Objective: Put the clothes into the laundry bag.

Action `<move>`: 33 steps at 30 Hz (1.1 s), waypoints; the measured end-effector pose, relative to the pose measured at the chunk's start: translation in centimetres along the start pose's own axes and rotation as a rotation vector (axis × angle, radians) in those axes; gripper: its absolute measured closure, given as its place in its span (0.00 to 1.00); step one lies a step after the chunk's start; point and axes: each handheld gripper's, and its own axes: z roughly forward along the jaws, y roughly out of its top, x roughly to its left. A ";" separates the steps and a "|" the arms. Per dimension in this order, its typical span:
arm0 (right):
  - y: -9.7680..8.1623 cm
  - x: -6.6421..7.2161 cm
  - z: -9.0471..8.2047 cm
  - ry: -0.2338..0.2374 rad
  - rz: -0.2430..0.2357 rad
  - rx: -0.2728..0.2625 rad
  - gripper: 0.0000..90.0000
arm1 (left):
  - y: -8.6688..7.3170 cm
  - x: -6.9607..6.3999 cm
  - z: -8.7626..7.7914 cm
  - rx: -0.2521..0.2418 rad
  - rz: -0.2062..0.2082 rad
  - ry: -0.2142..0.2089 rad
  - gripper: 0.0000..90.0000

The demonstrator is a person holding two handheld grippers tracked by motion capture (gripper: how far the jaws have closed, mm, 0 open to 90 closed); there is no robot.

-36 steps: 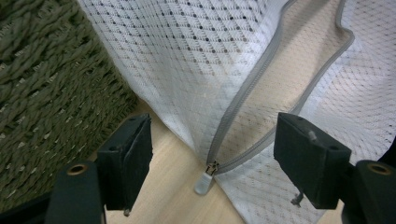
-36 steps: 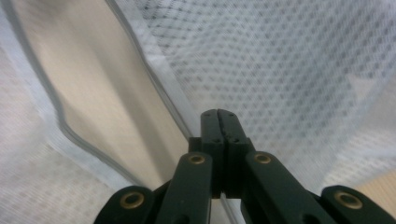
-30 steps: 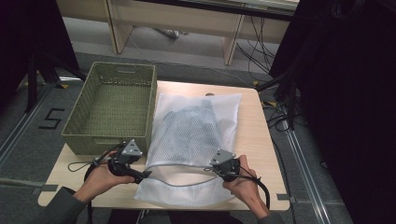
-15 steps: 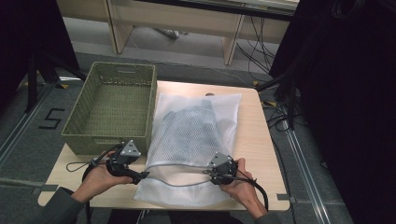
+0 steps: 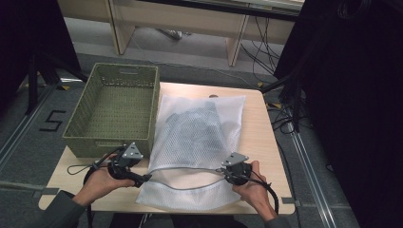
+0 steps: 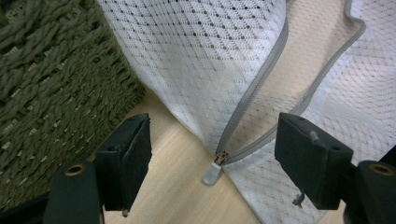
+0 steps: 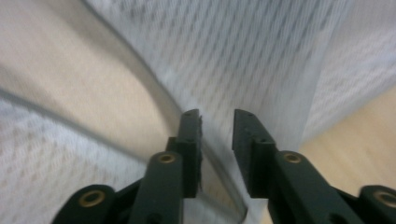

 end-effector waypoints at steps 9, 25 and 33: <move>-2.9 -2.6 -1.5 -0.041 0.221 0.051 0.52 | -0.2 0.3 -0.2 0.001 -0.007 0.011 0.30; -6.3 -4.8 -1.1 -0.013 0.215 0.165 0.99 | -0.4 0.6 -0.3 0.014 -0.022 0.001 0.30; -8.1 -5.4 -2.6 -0.029 0.248 0.171 0.99 | -0.9 1.0 -0.4 0.012 -0.025 0.015 0.30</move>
